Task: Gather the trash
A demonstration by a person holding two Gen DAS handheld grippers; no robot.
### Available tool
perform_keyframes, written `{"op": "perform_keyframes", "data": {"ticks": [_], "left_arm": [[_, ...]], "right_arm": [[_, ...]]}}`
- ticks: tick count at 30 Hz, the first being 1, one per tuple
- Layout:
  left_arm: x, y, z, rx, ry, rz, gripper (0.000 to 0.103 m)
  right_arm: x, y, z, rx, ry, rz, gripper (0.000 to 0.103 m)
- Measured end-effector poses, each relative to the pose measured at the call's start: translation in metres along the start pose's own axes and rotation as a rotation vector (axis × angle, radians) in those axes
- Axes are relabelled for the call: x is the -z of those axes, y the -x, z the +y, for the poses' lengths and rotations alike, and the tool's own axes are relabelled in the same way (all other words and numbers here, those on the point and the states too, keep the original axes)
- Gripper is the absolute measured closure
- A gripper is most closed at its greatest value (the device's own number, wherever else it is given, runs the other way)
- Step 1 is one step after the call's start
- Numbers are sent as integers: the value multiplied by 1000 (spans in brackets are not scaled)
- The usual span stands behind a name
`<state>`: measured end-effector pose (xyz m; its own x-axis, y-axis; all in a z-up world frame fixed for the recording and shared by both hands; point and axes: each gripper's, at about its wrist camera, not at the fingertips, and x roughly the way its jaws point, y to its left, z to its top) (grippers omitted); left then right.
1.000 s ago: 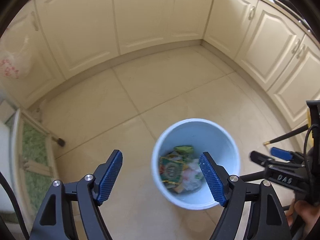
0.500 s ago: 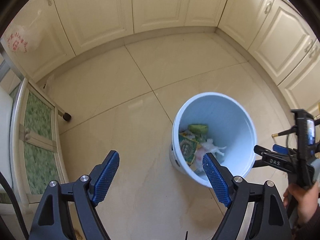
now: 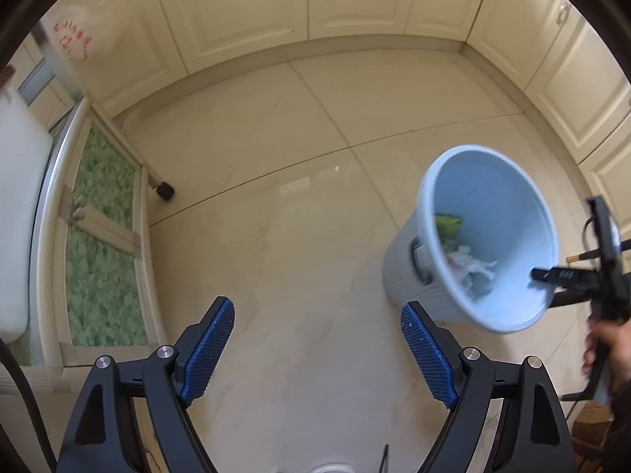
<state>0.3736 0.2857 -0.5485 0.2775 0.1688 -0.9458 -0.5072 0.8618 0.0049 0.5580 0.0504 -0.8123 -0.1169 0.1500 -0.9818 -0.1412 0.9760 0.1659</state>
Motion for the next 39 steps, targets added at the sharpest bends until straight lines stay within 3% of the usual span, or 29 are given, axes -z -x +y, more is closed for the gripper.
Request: {"op": "perform_keyframes", "data": {"ticks": [7,17,19,21,24,26,29,39], "left_arm": [[67,-43,59,-14,44,66,20],[233,-126,147,-92,-39,247,20],[261,-146,171,-114,22,281,20],[289,-168,203,-131,162,297,20],[326,-205,251,-234,362,319,20],[346,-230,272,-294,434,347,20],[367,-269,292,-304,482,410,20],[413,-370,333,-332,531,458,22]], "right_arm": [[-3,-2,4,36,21,-10,83],[-2,-9,16,140,67,-13,82],[-1,-12,16,152,67,-14,82],[-1,-14,16,165,74,-17,82],[0,-14,15,167,79,-21,82],[-1,-15,14,162,80,-21,81],[-1,-18,15,169,80,-15,81],[1,-26,14,147,61,0,81]]}}
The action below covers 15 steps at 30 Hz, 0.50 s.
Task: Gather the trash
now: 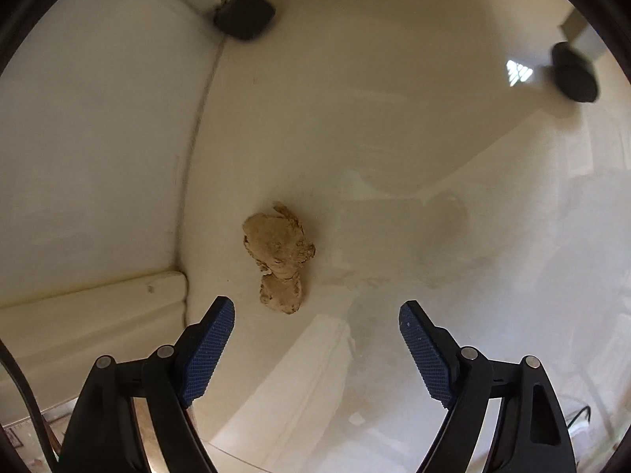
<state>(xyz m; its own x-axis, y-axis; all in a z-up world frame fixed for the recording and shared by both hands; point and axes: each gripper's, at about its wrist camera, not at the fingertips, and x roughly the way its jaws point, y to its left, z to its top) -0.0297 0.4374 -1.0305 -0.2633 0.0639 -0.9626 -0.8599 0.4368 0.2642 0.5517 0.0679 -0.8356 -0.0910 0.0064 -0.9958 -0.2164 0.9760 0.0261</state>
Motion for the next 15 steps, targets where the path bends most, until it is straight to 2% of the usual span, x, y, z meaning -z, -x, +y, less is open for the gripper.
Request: {"op": "perform_keyframes", "data": {"ticks": [5,7,13,15], "left_arm": [[-16,-48,4,25,72,-8,23],[-21,-69,5,69,100,1,22],[-41,-125,20,143,230,-30,21],[-47,-144,23,160,244,-36,22]], "right_arm": [[0,0,-1,-15,-8,-3,80],[0,-1,-2,-22,-9,0,80],[-1,-3,0,-19,-7,5,80],[0,-3,0,-17,-6,2,80]]}}
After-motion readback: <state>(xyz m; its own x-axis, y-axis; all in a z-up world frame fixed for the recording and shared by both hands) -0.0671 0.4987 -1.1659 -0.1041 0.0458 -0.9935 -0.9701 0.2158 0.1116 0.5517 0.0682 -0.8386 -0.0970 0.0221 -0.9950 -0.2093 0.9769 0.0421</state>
